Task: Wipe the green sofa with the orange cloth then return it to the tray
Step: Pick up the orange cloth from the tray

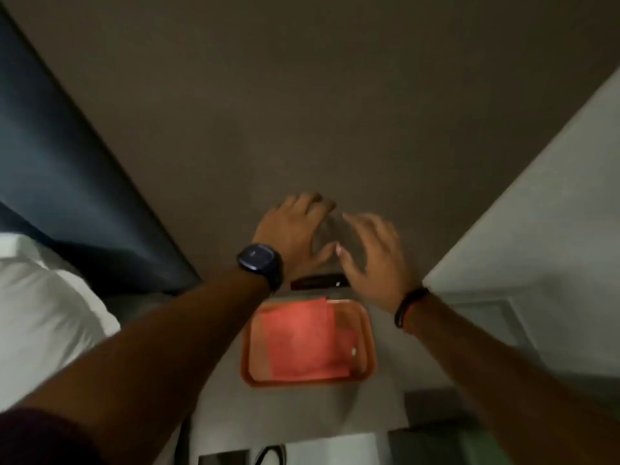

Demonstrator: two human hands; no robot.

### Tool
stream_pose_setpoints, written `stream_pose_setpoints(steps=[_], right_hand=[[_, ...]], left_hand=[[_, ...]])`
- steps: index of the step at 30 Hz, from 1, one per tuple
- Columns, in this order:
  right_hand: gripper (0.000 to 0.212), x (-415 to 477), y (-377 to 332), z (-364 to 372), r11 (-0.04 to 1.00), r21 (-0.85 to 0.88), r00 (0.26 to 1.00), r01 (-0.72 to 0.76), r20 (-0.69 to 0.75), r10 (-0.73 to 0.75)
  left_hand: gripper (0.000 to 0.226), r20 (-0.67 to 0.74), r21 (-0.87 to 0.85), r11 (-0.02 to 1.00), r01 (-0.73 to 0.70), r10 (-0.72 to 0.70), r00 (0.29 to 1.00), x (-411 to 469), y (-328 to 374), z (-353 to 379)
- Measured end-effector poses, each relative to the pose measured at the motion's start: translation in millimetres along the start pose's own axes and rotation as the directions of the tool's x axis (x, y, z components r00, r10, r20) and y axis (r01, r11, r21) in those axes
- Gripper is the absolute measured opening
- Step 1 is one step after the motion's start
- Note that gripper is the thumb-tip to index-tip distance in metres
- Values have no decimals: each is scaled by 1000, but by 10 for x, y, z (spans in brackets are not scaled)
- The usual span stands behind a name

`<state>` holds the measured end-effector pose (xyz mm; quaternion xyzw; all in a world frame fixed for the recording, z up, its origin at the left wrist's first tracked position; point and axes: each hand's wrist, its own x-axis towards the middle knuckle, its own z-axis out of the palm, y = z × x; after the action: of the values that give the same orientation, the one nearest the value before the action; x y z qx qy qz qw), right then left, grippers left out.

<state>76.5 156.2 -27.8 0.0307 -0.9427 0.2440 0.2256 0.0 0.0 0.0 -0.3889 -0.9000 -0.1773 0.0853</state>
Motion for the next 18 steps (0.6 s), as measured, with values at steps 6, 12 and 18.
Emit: stream_pose_setpoints(steps=[6, 12, 18], right_hand=[[43, -1286, 741, 1869, 981, -119, 814, -153, 548, 193], [28, -2052, 1128, 2849, 957, -270, 590, -110, 757, 281], [23, -2254, 1380, 3065, 943, -301, 579, -144, 747, 326]], left_hand=[[51, 367, -41, 994, 100, -78, 927, -1040, -677, 2040], [45, 715, 31, 981, 191, -156, 681, -1905, -987, 3254], [32, 746, 38, 962, 270, -207, 633, -2051, -1071, 3632]])
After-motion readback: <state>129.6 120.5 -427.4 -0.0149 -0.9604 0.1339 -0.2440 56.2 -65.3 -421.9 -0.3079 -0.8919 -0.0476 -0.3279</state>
